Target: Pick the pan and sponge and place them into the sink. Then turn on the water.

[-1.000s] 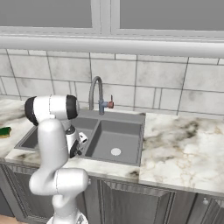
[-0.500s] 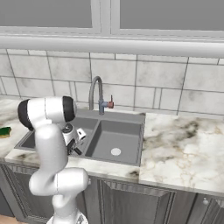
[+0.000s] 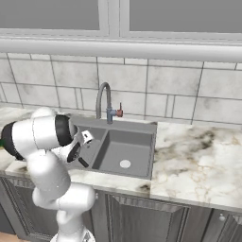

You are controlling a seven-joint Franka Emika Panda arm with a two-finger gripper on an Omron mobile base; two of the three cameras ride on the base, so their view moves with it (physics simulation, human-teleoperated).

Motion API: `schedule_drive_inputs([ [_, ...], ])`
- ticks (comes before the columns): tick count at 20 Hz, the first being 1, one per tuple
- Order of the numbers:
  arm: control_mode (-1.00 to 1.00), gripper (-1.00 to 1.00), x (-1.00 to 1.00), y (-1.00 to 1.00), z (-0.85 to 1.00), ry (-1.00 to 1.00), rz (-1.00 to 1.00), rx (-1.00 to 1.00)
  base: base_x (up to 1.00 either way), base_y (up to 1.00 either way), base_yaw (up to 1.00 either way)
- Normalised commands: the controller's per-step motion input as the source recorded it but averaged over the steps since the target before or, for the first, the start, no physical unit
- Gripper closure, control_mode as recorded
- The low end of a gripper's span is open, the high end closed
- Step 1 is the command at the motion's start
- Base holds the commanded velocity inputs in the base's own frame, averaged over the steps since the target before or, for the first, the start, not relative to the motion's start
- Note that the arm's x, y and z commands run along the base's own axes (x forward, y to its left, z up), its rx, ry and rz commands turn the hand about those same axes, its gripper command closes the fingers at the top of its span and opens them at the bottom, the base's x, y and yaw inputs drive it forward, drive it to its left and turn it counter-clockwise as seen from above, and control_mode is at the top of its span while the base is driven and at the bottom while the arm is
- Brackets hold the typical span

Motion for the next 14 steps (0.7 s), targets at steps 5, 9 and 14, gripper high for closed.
schedule_drive_inputs([
  [5, -1.00, -1.00, 0.17, 0.26, 0.59, 0.08, -0.11, 0.07, 0.00, 0.00, 0.00],
  [9, -1.00, -1.00, 0.18, 0.39, 0.54, 0.12, -0.15, 0.06, 0.00, 0.00, 0.00],
  [14, -1.00, -1.00, 0.06, 0.39, 0.44, 0.13, -0.12, 0.09, 0.00, 0.00, 0.00],
])
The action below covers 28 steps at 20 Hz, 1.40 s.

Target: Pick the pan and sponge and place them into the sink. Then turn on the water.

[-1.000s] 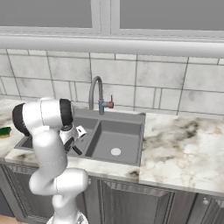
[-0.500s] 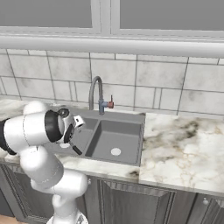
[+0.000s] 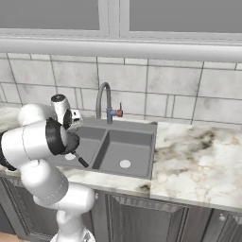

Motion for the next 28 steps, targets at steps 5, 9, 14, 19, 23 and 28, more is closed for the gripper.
schedule_drive_inputs([
  [5, -1.00, -1.00, 0.00, 0.39, 0.17, 0.16, -0.07, 0.14, 0.00, 0.00, 0.00],
  [9, -1.00, -1.00, 0.00, 0.44, 0.00, 0.16, -0.07, 0.09, 0.00, 0.00, 0.00],
  [14, -1.00, -1.00, 0.00, 0.54, 0.00, 0.11, -0.08, 0.01, 0.00, 0.00, 0.00],
  [19, -1.00, -1.00, 0.00, 0.62, 0.00, 0.01, -0.10, 0.00, 0.00, 0.00, 0.00],
  [23, -1.00, -1.00, -0.06, 0.63, 0.00, 0.00, -0.12, 0.00, 0.00, 0.00, 0.00],
  [28, -1.00, -1.00, -0.17, 0.50, 0.00, -0.03, -0.14, 0.00, 0.00, 0.00, 0.00],
])
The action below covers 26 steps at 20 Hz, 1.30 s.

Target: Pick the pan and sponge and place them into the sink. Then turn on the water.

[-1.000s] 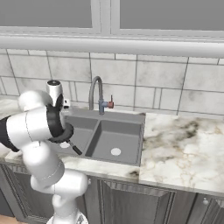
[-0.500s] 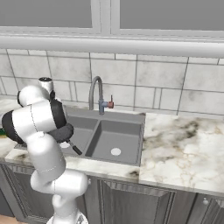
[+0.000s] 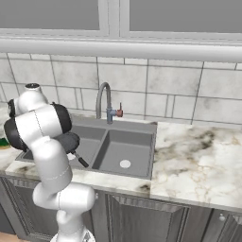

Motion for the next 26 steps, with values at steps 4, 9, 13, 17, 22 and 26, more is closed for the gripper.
schedule_drive_inputs([
  [4, -1.00, -1.00, -0.16, 0.41, 0.00, -0.07, -0.11, 0.00, 0.00, 0.00, 0.00],
  [9, -1.00, -1.00, -0.11, 0.37, 0.00, -0.06, -0.07, 0.00, 0.00, 0.00, 0.00],
  [13, -1.00, -1.00, 0.00, 0.30, 0.09, 0.00, -0.02, 0.02, 0.00, 0.00, 0.00],
  [17, -1.00, -1.00, 0.00, 0.28, 0.24, 0.01, 0.00, 0.07, 0.00, 0.00, 0.00],
  [22, -1.00, -1.00, 0.00, 0.26, 0.30, 0.05, 0.00, 0.12, 0.00, 0.00, 0.00],
  [26, -1.00, -1.00, 0.00, 0.28, 0.07, 0.08, 0.04, 0.06, 0.00, 0.00, 0.00],
])
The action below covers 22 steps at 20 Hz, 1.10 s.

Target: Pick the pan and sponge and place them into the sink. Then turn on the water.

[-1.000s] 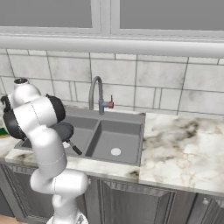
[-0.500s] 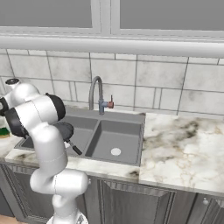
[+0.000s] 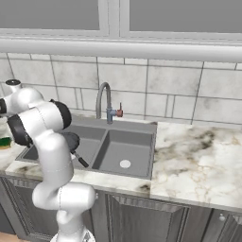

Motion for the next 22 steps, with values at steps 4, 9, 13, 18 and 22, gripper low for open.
schedule_drive_inputs([
  [4, -1.00, -1.00, 0.00, 0.35, 0.00, 0.09, 0.09, 0.00, 0.00, 0.00, 0.00],
  [9, -1.00, -1.00, 0.00, 0.36, -0.01, 0.07, 0.12, 0.00, 0.00, 0.00, 0.00],
  [13, -1.00, -1.00, 0.00, 0.39, -0.12, 0.05, 0.14, -0.01, 0.00, 0.00, 0.00],
  [18, -1.00, -1.00, 0.00, 0.34, -0.37, 0.01, 0.14, -0.10, 0.00, 0.00, 0.00],
  [22, -1.00, -1.00, -0.01, 0.29, -0.46, 0.00, 0.13, -0.15, 0.00, 0.00, 0.00],
])
